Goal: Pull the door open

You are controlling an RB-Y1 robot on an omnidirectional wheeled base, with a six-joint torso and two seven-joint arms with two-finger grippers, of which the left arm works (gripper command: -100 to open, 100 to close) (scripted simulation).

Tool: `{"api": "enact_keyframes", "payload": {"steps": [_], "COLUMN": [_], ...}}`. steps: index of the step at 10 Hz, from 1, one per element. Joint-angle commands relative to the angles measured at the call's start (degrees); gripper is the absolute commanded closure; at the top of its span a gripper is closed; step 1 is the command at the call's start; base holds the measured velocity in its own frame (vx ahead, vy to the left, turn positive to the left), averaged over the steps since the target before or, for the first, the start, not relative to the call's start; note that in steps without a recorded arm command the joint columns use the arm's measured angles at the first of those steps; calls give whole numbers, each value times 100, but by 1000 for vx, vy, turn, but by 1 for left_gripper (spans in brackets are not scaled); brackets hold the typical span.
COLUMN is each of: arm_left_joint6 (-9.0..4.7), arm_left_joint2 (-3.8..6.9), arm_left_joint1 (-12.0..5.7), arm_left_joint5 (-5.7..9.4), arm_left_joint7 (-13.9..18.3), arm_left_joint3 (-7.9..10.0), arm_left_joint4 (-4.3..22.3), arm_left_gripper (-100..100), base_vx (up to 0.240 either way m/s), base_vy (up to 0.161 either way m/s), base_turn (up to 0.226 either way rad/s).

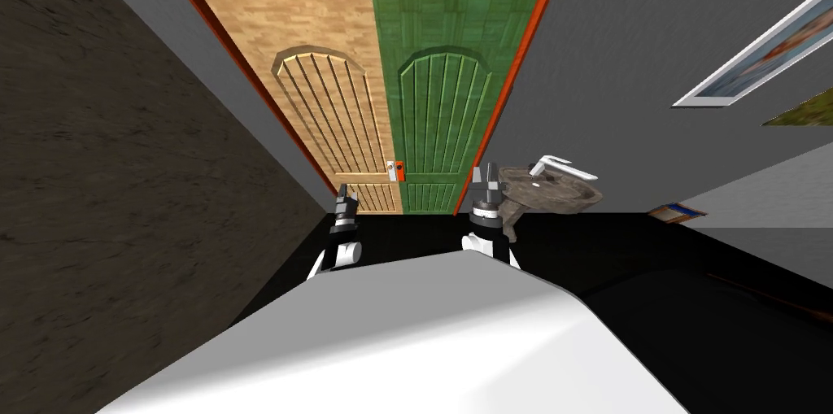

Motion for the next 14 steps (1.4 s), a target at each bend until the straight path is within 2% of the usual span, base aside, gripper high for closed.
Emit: {"api": "enact_keyframes", "payload": {"steps": [1,3,4,6,7,8,9,14], "arm_left_joint6": [90,158,158,227,227,261,261,425], "arm_left_joint2": [40,86,86,127,127,148,148,235], "arm_left_joint1": [-194,-419,-419,-644,-644,-757,-757,-1298], "arm_left_joint5": [-1,-6,-6,-11,-11,-13,-13,-25], "arm_left_joint7": [53,116,116,180,180,212,212,364], "arm_left_joint3": [-11,-35,-35,-58,-58,-70,-70,-127], "arm_left_joint4": [286,640,680,1030,1066,1260,1260,2183], "arm_left_gripper": [-100,-100,-100,-100,-100,-100,-100,-100], "base_vx": [97,107,67,56,58,67,45,87], "base_vy": [-5,-5,7,6,-1,0,-4,-3], "base_turn": [-20,-16,-7,-17,-6,-8,-5,-18]}}
